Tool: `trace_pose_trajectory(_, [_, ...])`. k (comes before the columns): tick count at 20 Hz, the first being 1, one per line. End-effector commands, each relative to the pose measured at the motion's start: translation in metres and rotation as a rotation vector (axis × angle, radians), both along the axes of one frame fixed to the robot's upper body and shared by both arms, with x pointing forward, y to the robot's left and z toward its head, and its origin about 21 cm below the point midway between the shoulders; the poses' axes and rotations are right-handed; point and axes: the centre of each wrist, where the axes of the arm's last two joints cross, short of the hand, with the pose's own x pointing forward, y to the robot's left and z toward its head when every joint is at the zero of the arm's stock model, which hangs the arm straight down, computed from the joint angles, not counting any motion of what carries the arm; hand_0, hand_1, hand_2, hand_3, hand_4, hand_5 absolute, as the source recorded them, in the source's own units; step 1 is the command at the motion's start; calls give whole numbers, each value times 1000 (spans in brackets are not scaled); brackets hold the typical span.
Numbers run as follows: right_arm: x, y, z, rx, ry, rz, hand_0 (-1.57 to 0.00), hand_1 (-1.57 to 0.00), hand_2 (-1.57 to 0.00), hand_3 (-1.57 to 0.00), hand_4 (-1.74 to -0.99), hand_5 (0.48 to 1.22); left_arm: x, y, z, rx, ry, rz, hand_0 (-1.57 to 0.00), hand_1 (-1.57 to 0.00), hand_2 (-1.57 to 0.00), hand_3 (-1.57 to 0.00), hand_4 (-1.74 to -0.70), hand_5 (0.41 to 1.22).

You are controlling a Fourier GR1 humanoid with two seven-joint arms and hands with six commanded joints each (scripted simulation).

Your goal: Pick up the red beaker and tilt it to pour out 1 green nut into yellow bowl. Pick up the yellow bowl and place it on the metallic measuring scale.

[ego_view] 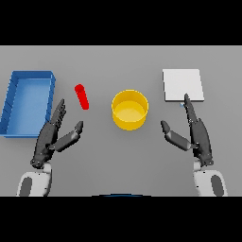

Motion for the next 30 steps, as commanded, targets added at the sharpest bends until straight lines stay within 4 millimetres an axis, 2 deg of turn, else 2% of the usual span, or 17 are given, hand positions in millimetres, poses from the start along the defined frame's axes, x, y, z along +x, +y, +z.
trace_pose_trajectory(1, [3, 2, -2, 12, 7, 11, 1, 1, 1, 1, -1163, 624, 6, 0, -2, 0, 14, -1, 1, 1, 1, 1, -1136, 648])
trace_pose_trajectory(5, [1, 0, 0, 60, 10, 37, 1, 1, 1, 1, -1209, 627, 38, -3, -11, -4, 46, 6, 1, 1, 1, 1, -1169, 648])
trace_pose_trajectory(8, [2, 0, -2, 64, 14, 31, 1, 1, 1, 1, -1220, 626, 56, 3, -26, 20, 65, 0, 1, 1, 1, 1, -1177, 644])
trace_pose_trajectory(11, [0, -2, -6, 66, 18, 32, 1, 1, 1, 1, -1229, 626, 80, -1, -25, 29, 50, -22, 1, 1, 1, 1, -1180, 636])
trace_pose_trajectory(13, [4, -2, -1, 48, 6, 28, 1, 1, 1, 1, -1222, 626, 90, -7, -27, 26, 39, -35, 1, 1, 1, 1, -1189, 641])
trace_pose_trajectory(16, [2, -2, -3, 76, 23, 32, 1, 1, 1, 1, -1229, 628, 106, -14, -23, 60, 31, -45, 1, 1, 1, 1, -1201, 654])
trace_pose_trajectory(24, [1, -8, -1, 64, 22, 17, 1, 1, 1, 1, -1241, 641, 131, -25, -31, 74, 51, -28, 1, 1, 1, 1, -1215, 678])
trace_pose_trajectory(25, [2, -3, -1, 72, 25, 18, 1, 1, 1, 1, -1242, 642, 133, -27, -32, 64, 42, -26, 1, 1, 1, 1, -1228, 687])
trace_pose_trajectory(29, [-3, -4, 0, 76, 22, 13, 1, 1, 1, 1, -1246, 646, 140, -32, -45, -21, 16, -3, 1, 1, -6, 1, -1303, 719])
trace_pose_trajectory(30, [-2, -6, -1, 78, 27, 10, 1, 1, 1, 1, -1244, 644, 144, -31, -44, -34, 14, 4, -4, -7, -54, -37, -1328, 738])
